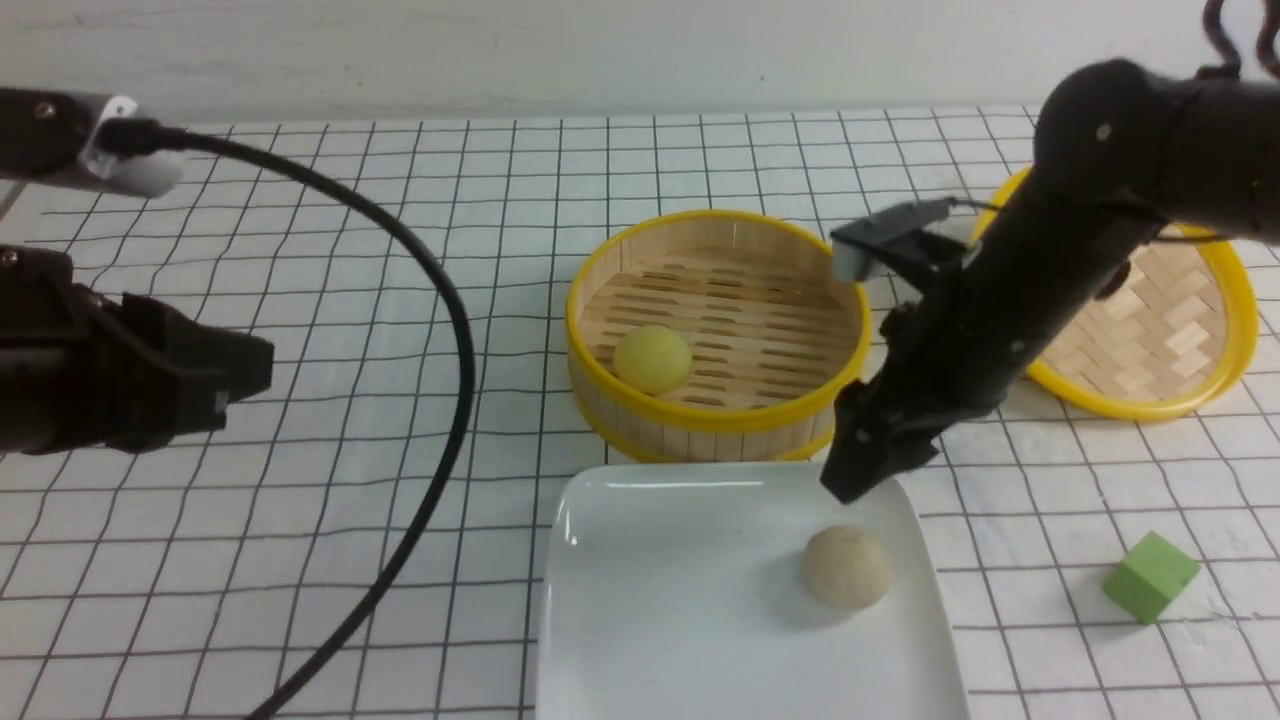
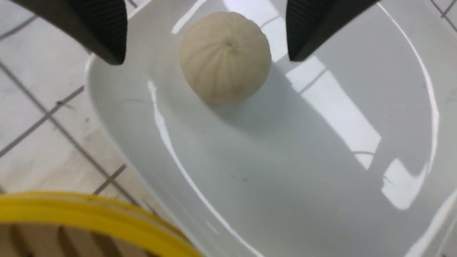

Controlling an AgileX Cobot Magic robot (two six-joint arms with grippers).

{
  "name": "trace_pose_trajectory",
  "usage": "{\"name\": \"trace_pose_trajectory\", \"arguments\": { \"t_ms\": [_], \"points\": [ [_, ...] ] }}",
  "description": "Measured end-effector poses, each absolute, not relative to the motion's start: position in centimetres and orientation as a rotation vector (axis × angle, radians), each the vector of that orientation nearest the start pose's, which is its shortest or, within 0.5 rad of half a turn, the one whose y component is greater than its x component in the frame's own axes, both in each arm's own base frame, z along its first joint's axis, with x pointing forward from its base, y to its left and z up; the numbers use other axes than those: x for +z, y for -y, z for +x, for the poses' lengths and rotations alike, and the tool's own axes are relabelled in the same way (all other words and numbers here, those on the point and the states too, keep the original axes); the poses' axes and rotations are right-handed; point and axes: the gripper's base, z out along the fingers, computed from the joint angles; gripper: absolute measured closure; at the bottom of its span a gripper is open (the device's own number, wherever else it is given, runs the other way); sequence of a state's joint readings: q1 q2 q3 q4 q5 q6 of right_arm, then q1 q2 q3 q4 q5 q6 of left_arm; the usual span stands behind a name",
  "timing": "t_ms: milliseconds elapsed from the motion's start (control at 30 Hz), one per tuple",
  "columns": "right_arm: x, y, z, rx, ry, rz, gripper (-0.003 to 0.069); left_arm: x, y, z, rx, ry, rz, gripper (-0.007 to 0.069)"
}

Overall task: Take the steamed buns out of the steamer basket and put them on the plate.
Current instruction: Use the left arm to grab the steamed stuffed bun that is closest to it

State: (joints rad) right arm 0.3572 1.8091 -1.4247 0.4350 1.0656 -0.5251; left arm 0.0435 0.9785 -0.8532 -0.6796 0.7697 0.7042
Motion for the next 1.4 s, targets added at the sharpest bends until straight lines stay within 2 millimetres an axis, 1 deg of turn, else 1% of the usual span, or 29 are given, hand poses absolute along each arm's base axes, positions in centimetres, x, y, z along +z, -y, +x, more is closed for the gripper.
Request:
{"name": "trace_pose_trajectory", "arguments": {
  "t_ms": [33, 67, 100, 133, 233, 300, 333, 367, 400, 433, 467, 533, 567, 667, 767, 800, 867, 900, 933, 967, 1000, 1033, 1100, 1233, 1300, 1400],
  "points": [
    [27.3, -16.0, 33.5, 0.536, -2.627, -0.991, 0.0088, 34.1, 3.3, 19.1, -0.405, -2.146, 0.390, 0.0384],
    [27.8, -16.0, 33.4, 0.530, -2.614, -0.992, 0.0089, 34.1, 3.3, 19.1, -0.404, -2.142, 0.396, 0.0384],
    [29.1, -15.9, 33.2, 0.519, -2.581, -0.986, 0.0093, 34.2, 3.4, 19.1, -0.411, -2.134, 0.402, 0.0384],
    [31.4, -15.6, 32.8, 0.498, -2.521, -0.969, 0.0100, 34.3, 3.5, 19.1, -0.409, -2.117, 0.429, 0.0384],
    [35.9, -14.7, 30.7, 0.464, -2.408, -0.928, 0.0117, 34.3, 3.5, 19.1, -0.395, -2.102, 0.461, 0.0384],
    [38.2, -14.0, 29.2, 0.446, -2.347, -0.914, 0.0121, 34.3, 3.5, 19.1, -0.396, -2.098, 0.464, 0.0384],
    [38.7, -13.9, 28.8, 0.440, -2.332, -0.913, 0.0121, 34.4, 3.5, 19.1, -0.397, -2.098, 0.464, 0.0384],
    [39.9, -13.4, 27.9, 0.426, -2.296, -0.907, 0.0123, 34.4, 3.5, 19.2, -0.399, -2.095, 0.461, 0.0384],
    [41.5, -12.8, 26.5, 0.406, -2.242, -0.900, 0.0122, 34.4, 3.6, 19.2, -0.408, -2.093, 0.455, 0.0384],
    [41.7, -12.7, 26.2, 0.403, -2.235, -0.899, 0.0122, 34.4, 3.6, 19.3, -0.411, -2.093, 0.453, 0.0384],
    [43.4, -12.1, 24.6, 0.389, -2.175, -0.885, 0.0122, 34.2, 3.7, 19.6, -0.431, -2.097, 0.441, 0.0384],
    [45.5, -11.1, 22.2, 0.366, -2.099, -0.869, 0.0122, 33.8, 3.7, 20.2, -0.468, -2.115, 0.420, 0.0384],
    [46.0, -10.8, 21.5, 0.361, -2.080, -0.862, 0.0122, 33.5, 3.8, 20.6, -0.485, -2.124, 0.411, 0.0384],
    [48.4, -9.3, 17.8, 0.339, -1.992, -0.825, 0.0122, 32.4, 4.1, 22.1, -0.561, -2.147, 0.398, 0.0384],
    [49.6, -8.1, 14.8, 0.334, -1.945, -0.800, 0.0122, 31.4, 4.4, 23.3, -0.626, -2.144, 0.426, 0.0384],
    [49.7, -7.8, 14.0, 0.335, -1.941, -0.792, 0.0122, 31.2, 4.6, 23.7, -0.655, -2.132, 0.430, 0.0384],
    [49.6, -7.1, 12.4, 0.332, -1.946, -0.779, 0.0122, 30.6, 4.9, 24.5, -0.700, -2.105, 0.470, 0.0384],
    [49.4, -7.1, 12.3, 0.334, -1.953, -0.779, 0.0122, 30.6, 4.9, 24.6, -0.708, -2.098, 0.469, 0.0384],
    [49.1, -6.6, 11.3, 0.328, -1.963, -0.765, 0.0122, 30.4, 5.1, 25.2, -0.721, -2.084, 0.501, 0.0384],
    [48.8, -6.4, 10.9, 0.327, -1.974, -0.753, 0.0122, 30.4, 5.1, 25.6, -0.730, -2.075, 0.516, 0.0384],
    [48.2, -6.2, 10.6, 0.322, -1.995, -0.744, 0.0122, 30.6, 5.2, 26.2, -0.740, -2.066, 0.533, 0.0384],
    [48.2, -6.1, 10.5, 0.320, -1.995, -0.742, 0.0122, 30.5, 5.2, 26.3, -0.742, -2.069, 0.536, 0.0384],
    [46.7, -5.8, 10.0, 0.310, -2.045, -0.727, 0.0122, 31.0, 5.3, 27.9, -0.757, -2.073, 0.580, 0.0380],
    [45.3, -5.6, 9.9, 0.304, -2.086, -0.726, 0.0122, 31.7, 5.2, 29.2, -0.741, -2.101, 0.638, 0.0372],
    [44.4, -5.6, 9.9, 0.306, -2.116, -0.728, 0.0122, 32.1, 5.1, 30.2, -0.704, -2.152, 0.713, 0.0360],
    [44.0, -5.6, 10.0, 0.306, -2.130, -0.728, 0.0123, 32.3, 5.5, 30.8, -0.668, -2.183, 0.781, 0.0347]
  ]
}}
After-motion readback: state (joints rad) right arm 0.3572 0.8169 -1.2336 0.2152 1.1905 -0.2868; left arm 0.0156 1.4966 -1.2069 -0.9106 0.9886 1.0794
